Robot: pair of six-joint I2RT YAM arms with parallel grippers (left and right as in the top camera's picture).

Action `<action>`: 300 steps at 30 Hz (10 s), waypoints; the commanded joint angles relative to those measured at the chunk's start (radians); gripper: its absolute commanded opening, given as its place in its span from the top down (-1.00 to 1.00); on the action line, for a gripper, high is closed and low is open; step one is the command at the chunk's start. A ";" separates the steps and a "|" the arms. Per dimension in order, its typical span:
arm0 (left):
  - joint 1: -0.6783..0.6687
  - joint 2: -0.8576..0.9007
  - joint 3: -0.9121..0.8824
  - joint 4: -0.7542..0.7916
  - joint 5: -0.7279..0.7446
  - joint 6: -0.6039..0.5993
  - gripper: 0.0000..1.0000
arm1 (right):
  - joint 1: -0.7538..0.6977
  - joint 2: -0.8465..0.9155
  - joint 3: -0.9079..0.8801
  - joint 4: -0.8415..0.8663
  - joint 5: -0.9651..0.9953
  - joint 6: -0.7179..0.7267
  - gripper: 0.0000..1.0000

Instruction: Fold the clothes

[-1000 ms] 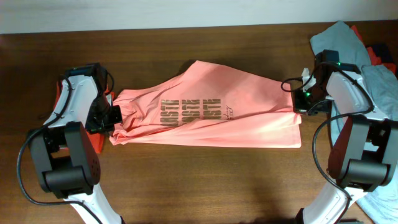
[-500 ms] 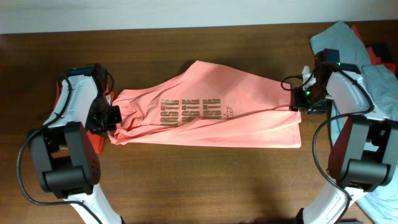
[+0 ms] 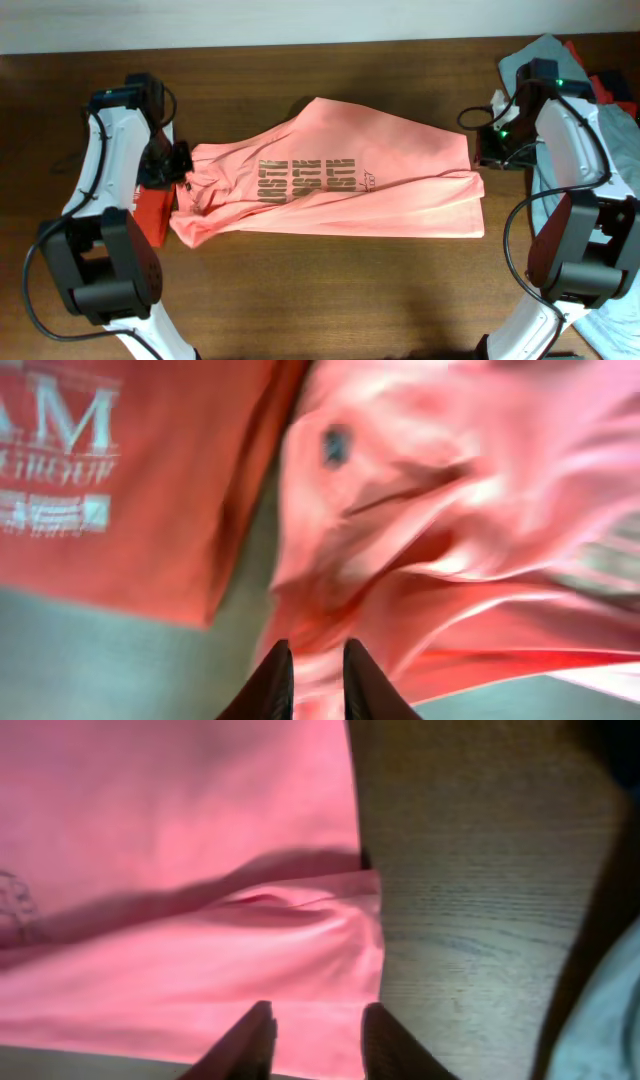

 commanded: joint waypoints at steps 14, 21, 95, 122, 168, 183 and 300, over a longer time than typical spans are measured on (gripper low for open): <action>-0.149 -0.010 -0.014 0.200 -0.006 -0.005 0.65 | 0.001 0.004 -0.073 0.077 -0.086 -0.012 0.13; -0.127 -0.010 -0.018 -0.127 -0.029 -0.036 0.63 | 0.001 0.004 -0.073 0.068 -0.085 -0.012 0.10; -0.208 -0.068 -0.529 0.147 -0.221 -0.238 0.78 | 0.001 0.004 -0.073 0.033 -0.082 -0.012 -0.01; -0.204 -0.309 -0.428 0.083 -0.292 -0.219 1.00 | 0.001 0.004 -0.073 0.030 -0.082 -0.013 -0.01; -0.113 -0.230 -0.421 0.423 -0.094 -0.151 0.85 | 0.001 0.004 -0.073 0.030 -0.084 -0.012 0.00; -0.111 -0.194 -0.052 0.483 -0.013 0.057 0.36 | 0.002 0.006 0.066 0.244 -0.126 -0.013 -0.88; -0.372 0.375 0.061 0.981 0.498 0.436 0.99 | 0.074 0.254 0.330 -0.158 -0.032 -0.005 0.92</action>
